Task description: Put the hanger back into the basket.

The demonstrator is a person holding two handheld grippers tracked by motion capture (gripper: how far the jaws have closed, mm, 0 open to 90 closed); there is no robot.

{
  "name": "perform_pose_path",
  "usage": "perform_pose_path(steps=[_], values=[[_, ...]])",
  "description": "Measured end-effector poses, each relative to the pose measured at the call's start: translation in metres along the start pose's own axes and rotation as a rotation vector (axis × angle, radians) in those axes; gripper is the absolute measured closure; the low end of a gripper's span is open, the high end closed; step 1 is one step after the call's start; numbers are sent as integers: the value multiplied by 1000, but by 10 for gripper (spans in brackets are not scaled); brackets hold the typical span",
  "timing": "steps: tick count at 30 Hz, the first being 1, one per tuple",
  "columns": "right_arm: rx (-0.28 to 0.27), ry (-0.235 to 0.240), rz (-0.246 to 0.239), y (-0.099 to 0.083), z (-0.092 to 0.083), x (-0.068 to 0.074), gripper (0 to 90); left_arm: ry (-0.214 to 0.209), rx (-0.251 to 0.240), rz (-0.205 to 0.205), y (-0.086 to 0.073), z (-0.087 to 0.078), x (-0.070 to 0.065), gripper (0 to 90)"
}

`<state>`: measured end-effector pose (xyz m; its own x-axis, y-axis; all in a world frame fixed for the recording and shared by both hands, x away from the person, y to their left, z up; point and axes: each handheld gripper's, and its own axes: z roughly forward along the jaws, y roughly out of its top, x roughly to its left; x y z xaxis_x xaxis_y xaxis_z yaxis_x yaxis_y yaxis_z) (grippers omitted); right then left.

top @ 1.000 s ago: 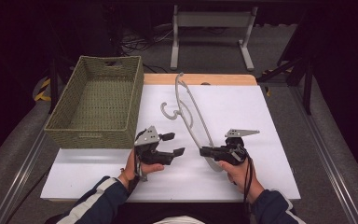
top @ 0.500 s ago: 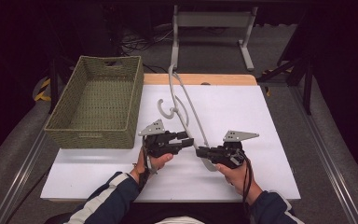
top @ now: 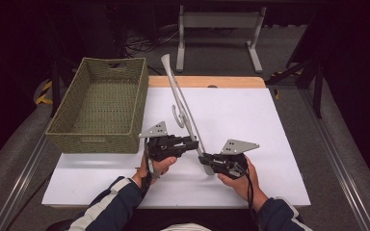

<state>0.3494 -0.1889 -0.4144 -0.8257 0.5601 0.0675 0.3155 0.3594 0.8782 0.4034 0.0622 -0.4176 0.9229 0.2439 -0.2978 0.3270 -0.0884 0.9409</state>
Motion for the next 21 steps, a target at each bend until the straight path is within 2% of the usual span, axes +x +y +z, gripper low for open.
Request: perform_pose_path(steps=[2, 6, 8, 10, 14, 16, 17, 21], values=[[7, -26, -66, 1, 2, 8, 824, -8, 4, 1, -1, 1, -1, 718], [8, -37, -95, 1, 3, 11, 823, -10, 11, 2, 0, 1, -1, 721], [12, -62, -119, 1, 4, 13, 821, -1, 9, 7, 0, 1, -1, 724], [11, -72, -134, 1, 4, 15, 820, -17, 16, 9, 2, 0, -3, 732], [-9, -103, -178, 2, 4, 20, 812, -28, 26, 62, 8, -3, -11, 761], [-14, -103, -187, 2, 4, 22, 811, -30, 27, 66, 9, -3, -12, 775], [-15, -102, -187, 2, 4, 23, 809, -27, 32, 82, 11, -3, -16, 775], [-33, -94, -209, 2, 3, 26, 740, -31, 41, 110, 14, -4, -21, 805]])
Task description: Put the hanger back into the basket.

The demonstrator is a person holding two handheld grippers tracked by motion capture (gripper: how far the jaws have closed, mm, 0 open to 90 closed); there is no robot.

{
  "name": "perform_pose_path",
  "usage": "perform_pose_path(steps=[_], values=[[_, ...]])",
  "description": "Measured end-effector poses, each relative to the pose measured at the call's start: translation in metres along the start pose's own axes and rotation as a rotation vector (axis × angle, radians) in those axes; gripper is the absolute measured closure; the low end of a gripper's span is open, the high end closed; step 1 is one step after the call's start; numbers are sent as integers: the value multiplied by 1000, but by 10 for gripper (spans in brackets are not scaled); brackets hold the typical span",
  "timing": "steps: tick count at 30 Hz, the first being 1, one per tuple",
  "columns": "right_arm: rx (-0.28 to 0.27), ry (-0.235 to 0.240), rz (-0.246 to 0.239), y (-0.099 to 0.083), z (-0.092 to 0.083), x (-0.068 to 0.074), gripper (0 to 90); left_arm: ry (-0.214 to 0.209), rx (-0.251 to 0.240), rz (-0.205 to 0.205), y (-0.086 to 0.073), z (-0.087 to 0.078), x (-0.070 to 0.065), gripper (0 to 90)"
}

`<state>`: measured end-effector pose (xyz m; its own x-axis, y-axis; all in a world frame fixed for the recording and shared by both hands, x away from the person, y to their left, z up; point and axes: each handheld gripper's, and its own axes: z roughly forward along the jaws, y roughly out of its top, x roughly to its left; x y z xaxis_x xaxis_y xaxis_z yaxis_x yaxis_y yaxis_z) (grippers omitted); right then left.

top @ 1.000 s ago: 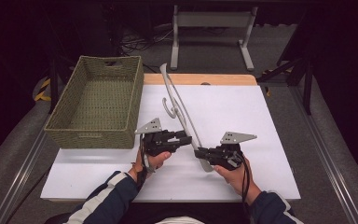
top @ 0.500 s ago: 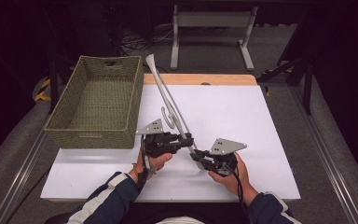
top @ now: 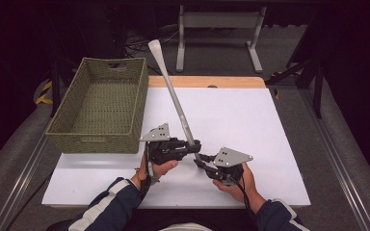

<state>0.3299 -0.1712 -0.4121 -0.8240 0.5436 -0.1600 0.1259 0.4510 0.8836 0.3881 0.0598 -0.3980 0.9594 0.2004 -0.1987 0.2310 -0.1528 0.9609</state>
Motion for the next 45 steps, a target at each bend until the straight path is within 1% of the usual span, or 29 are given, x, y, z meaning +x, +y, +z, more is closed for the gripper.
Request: perform_pose_path(steps=[1, 2, 5, 7, 8, 9, 10, 11, 12, 14, 15, 16, 18, 20, 22, 23, 24, 26, 28, 31, 32, 34, 35, 36, 40, 42, 43, 44, 45], values=[[-3, 2, -2, 0, 0, 0, 714, -5, -3, 0, 0, 0, -1, 809], [-6, 2, -1, 0, -1, 1, 705, -7, 3, 15, 1, -1, -1, 812], [-10, 3, -9, 0, -3, 0, 686, 1, 7, 12, 2, -1, -2, 812], [-8, 2, -4, -1, -4, 0, 639, 23, 18, 19, 3, -3, -2, 813], [-7, -5, -2, -1, -5, 0, 596, 35, 20, 25, 5, -5, -1, 814], [-6, -13, 1, -2, -8, -1, 568, 39, 17, 25, 6, -7, -1, 814], [-13, -10, 7, -3, -10, -2, 544, 49, 14, 29, 7, -8, 0, 814], [-13, -10, 7, -3, -10, -2, 544, 49, 14, 29, 7, -8, 0, 814], [-19, -8, 12, -3, -12, -3, 518, 53, 12, 29, 8, -10, 0, 814], [-10, -26, 11, -4, -16, -5, 474, 72, 14, 36, 11, -13, -1, 814], [-5, -35, 11, -5, -18, -6, 462, 84, 19, 50, 13, -14, -1, 814], [-4, -41, 17, -6, -20, -7, 450, 103, 29, 60, 17, -16, -2, 815], [10, -53, 35, -11, -25, -12, 421, 128, 36, 64, 23, -19, -4, 815], [22, -67, 56, -17, -32, -18, 404, 152, 48, 74, 33, -23, -6, 815], [40, -86, 72, -22, -37, -23, 392, 184, 57, 87, 46, -27, -7, 815], [43, -96, 78, -25, -40, -25, 392, 195, 65, 88, 53, -29, -8, 815], [44, -102, 87, -27, -43, -27, 390, 195, 65, 88, 53, -29, -8, 815], [42, -110, 94, -30, -46, -29, 383, 227, 71, 106, 72, -35, -11, 815], [40, -123, 103, -32, -51, -32, 364, 248, 71, 116, 88, -39, -13, 815], [43, -138, 115, -32, -52, -34, 328, 283, 76, 138, 106, -45, -14, 815], [43, -140, 115, -32, -52, -34, 320, 286, 75, 139, 112, -48, -14, 815], [48, -139, 110, -32, -50, -33, 304, 308, 81, 158, 122, -53, -14, 815], [54, -139, 106, -32, -49, -32, 296, 314, 85, 160, 126, -56, -14, 816], [60, -141, 104, -32, -48, -31, 286, 328, 88, 170, 130, -59, -13, 815], [73, -144, 112, -33, -45, -31, 275, 375, 90, 169, 139, -74, -7, 816], [77, -141, 117, -34, -44, -32, 274, 399, 92, 169, 140, -81, -1, 815], [79, -140, 117, -34, -44, -32, 272, 399, 92, 169, 140, -81, -1, 815], [82, -141, 115, -34, -43, -31, 272, 426, 104, 163, 140, -89, 4, 815], [84, -141, 114, -34, -43, -31, 271, 439, 104, 156, 140, -92, 7, 815]])
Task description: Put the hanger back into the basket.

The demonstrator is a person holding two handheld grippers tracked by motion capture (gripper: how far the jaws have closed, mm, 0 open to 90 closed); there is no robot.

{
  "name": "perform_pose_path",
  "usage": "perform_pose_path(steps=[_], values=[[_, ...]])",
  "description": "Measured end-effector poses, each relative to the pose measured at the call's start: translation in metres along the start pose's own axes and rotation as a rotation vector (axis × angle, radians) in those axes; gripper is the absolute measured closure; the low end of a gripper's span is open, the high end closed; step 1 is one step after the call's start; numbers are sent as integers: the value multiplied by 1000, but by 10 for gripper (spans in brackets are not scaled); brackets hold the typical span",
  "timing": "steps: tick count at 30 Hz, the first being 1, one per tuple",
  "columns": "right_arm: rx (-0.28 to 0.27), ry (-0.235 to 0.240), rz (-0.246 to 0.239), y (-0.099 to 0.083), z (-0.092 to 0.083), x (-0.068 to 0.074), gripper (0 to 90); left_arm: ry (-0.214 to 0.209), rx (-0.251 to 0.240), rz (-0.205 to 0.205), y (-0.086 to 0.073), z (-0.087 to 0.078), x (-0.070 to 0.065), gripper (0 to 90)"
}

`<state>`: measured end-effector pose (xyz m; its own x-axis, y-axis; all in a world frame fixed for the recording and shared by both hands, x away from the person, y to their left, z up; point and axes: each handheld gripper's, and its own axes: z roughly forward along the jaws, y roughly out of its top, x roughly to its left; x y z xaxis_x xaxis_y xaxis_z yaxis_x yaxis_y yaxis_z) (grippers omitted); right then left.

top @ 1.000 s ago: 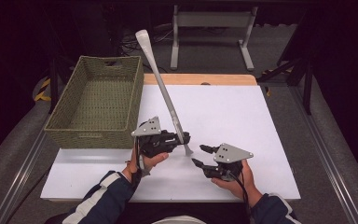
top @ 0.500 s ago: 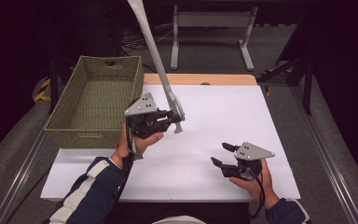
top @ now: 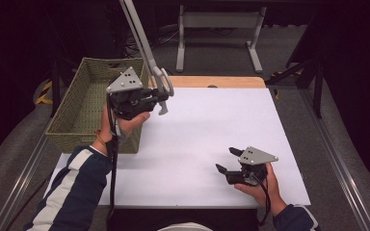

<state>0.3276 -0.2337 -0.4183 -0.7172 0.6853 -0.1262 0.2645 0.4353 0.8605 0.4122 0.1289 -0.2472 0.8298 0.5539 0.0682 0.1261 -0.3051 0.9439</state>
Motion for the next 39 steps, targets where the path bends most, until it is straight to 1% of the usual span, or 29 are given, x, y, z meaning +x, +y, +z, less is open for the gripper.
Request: perform_pose_path(steps=[1, 2, 3, 4, 6, 7, 8, 11, 12, 13, 14, 15, 16, 19, 20, 21, 22, 24, 26, 27, 29, 30, 31, 32, 34, 35, 36, 38, 39], values=[[1, 1, 1, 0, 0, 0, 271, 19, 9, -2, -2, -2, 6, 816], [3, 2, 0, 0, 1, 0, 271, 19, 9, -2, -2, -2, 6, 815], [4, 1, -1, 0, 1, 0, 270, 46, 22, -4, -4, -5, 14, 815], [6, 0, -2, 0, 1, 1, 269, 46, 22, -4, -4, -5, 14, 815], [8, 0, -3, 0, 2, 1, 268, 83, 46, -19, -10, -8, 27, 815], [11, 1, -3, -1, 2, 1, 268, 83, 46, -19, -10, -8, 27, 816], [11, 1, -3, -1, 2, 1, 268, 94, 60, -17, -12, -9, 31, 816], [15, 1, -3, -1, 3, 1, 266, 129, 101, -29, -21, -12, 45, 815], [19, 1, -4, -1, 3, 1, 265, 139, 110, -32, -24, -12, 48, 815], [20, 1, -4, -2, 4, 1, 265, 150, 109, -38, -28, -14, 52, 815], [21, 2, -4, -2, 4, 1, 265, 152, 108, -42, -29, -16, 55, 816], [22, 3, -5, -2, 4, 1, 265, 171, 121, -37, -31, -19, 58, 816], [22, 2, -4, -2, 5, 1, 264, 175, 118, -44, -32, -20, 61, 815], [27, 4, -7, -2, 5, 2, 264, 207, 137, -56, -39, -26, 71, 815], [30, 6, -9, -2, 6, 2, 263, 207, 145, -61, -41, -27, 74, 815], [30, 6, -9, -2, 6, 2, 263, 207, 145, -61, -41, -27, 74, 815], [32, 7, -10, -2, 6, 2, 263, 210, 156, -58, -43, -28, 76, 815], [34, 5, -11, -2, 7, 2, 262, 234, 174, -62, -47, -29, 79, 815], [39, 8, -11, -2, 7, 3, 261, 249, 223, -51, -53, -29, 84, 815], [41, 9, -13, -3, 8, 3, 261, 263, 240, -48, -56, -29, 85, 815], [46, 11, -14, -3, 8, 3, 259, 265, 270, -60, -61, -30, 90, 815], [47, 12, -15, -3, 8, 3, 259, 276, 278, -66, -64, -31, 91, 815], [49, 12, -14, -3, 9, 3, 259, 285, 295, -59, -67, -32, 93, 815], [50, 12, -14, -3, 9, 3, 259, 291, 303, -65, -70, -32, 94, 815], [53, 12, -15, -3, 9, 3, 258, 298, 334, -65, -78, -32, 98, 815], [55, 12, -14, -3, 9, 3, 258, 302, 343, -76, -82, -31, 100, 815], [55, 13, -15, -3, 10, 3, 258, 299, 363, -81, -87, -31, 102, 815], [56, 13, -17, -3, 10, 3, 258, 306, 398, -83, -96, -30, 106, 815], [57, 13, -17, -3, 10, 4, 258, 306, 413, -91, -99, -29, 107, 815]])
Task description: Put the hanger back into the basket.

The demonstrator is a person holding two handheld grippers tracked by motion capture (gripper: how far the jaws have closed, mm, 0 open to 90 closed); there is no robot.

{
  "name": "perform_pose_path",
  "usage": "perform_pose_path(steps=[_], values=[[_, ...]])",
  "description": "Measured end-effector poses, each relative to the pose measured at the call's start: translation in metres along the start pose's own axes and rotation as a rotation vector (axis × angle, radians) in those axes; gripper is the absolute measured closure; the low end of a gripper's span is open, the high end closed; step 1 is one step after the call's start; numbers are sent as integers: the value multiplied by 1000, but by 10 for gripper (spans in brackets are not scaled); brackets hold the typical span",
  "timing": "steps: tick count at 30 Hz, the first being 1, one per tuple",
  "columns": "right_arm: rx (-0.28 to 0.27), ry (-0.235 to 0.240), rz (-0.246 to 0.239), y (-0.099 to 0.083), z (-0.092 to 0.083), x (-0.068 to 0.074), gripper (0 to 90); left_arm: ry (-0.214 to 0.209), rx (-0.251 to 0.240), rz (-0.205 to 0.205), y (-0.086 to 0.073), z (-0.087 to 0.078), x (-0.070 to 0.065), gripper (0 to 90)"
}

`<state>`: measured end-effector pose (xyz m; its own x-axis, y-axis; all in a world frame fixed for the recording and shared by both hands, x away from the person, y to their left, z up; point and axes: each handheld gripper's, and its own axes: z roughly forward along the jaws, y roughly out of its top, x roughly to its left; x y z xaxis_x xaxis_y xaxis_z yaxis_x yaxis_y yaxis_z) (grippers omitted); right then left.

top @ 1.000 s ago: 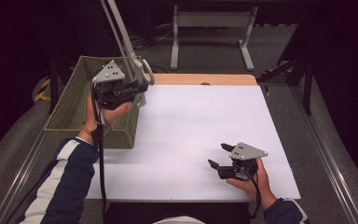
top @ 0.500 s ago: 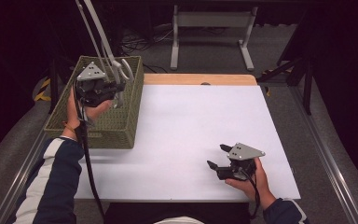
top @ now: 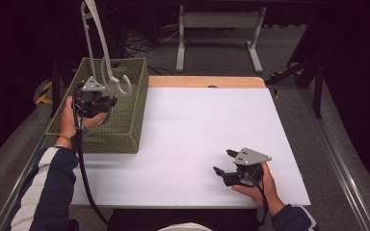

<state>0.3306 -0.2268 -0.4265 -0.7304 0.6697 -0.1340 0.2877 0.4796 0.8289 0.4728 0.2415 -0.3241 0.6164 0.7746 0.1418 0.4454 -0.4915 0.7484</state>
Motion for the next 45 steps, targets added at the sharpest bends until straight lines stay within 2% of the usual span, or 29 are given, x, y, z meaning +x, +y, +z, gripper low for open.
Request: perform_pose_path(steps=[8, 13, 14, 19, 21, 23, 24, 25, 26, 27, 28, 29, 32, 35, 36, 38, 39, 41, 42, 43, 45], values=[[4, -1, 2, 0, 1, 0, 258, 34, 77, 0, -15, 9, 8, 815], [7, 1, 1, -1, 1, 0, 258, 37, 121, -3, -22, 12, 12, 815], [8, 2, 2, 0, 1, 0, 257, 41, 137, -17, -26, 14, 15, 815], [12, 1, 1, -1, 2, 0, 257, 54, 150, -24, -30, 15, 17, 815], [15, 4, 1, -1, 2, 0, 257, 76, 179, -4, -29, 16, 16, 816], [20, 6, -2, -1, 3, 0, 257, 74, 194, -10, -30, 18, 15, 805], [22, 7, -2, -1, 4, 1, 256, 78, 219, -9, -31, 20, 15, 798], [22, 7, -2, -1, 4, 1, 256, 78, 219, -9, -31, 20, 15, 799], [23, 8, -4, -1, 4, 1, 256, 108, 231, -1, -31, 21, 14, 799], [26, 10, -4, -1, 4, 1, 255, 113, 237, 0, -32, 21, 14, 799], [26, 11, -3, -1, 4, 1, 254, 119, 249, -13, -32, 22, 14, 796], [30, 11, -3, -2, 4, 0, 253, 145, 264, -14, -33, 23, 15, 794], [35, 13, 0, -2, 5, 0, 250, 166, 286, -39, -35, 24, 19, 777], [37, 11, 0, -2, 5, 0, 248, 147, 229, -51, -37, 17, 21, 680], [36, 10, 0, -2, 5, 0, 248, 146, 214, -48, -37, 14, 20, 627], [34, 5, -2, -2, 5, 0, 248, 134, 168, -32, -37, 9, 18, 594], [34, 5, -2, -2, 5, 0, 248, 134, 168, -32, -37, 9, 18, 567], [29, -1, -6, -1, 4, 1, 248, 129, 87, -2, -37, 2, 11, 490], [26, -2, -8, -1, 3, 1, 248, 134, 58, -1, -38, 0, 9, 455], [26, -2, -8, -1, 3, 1, 248, 134, 58, -1, -38, 0, 9, 438], [19, -10, -10, 0, 2, 1, 248, 136, -8, 7, -39, -4, 4, 417]])
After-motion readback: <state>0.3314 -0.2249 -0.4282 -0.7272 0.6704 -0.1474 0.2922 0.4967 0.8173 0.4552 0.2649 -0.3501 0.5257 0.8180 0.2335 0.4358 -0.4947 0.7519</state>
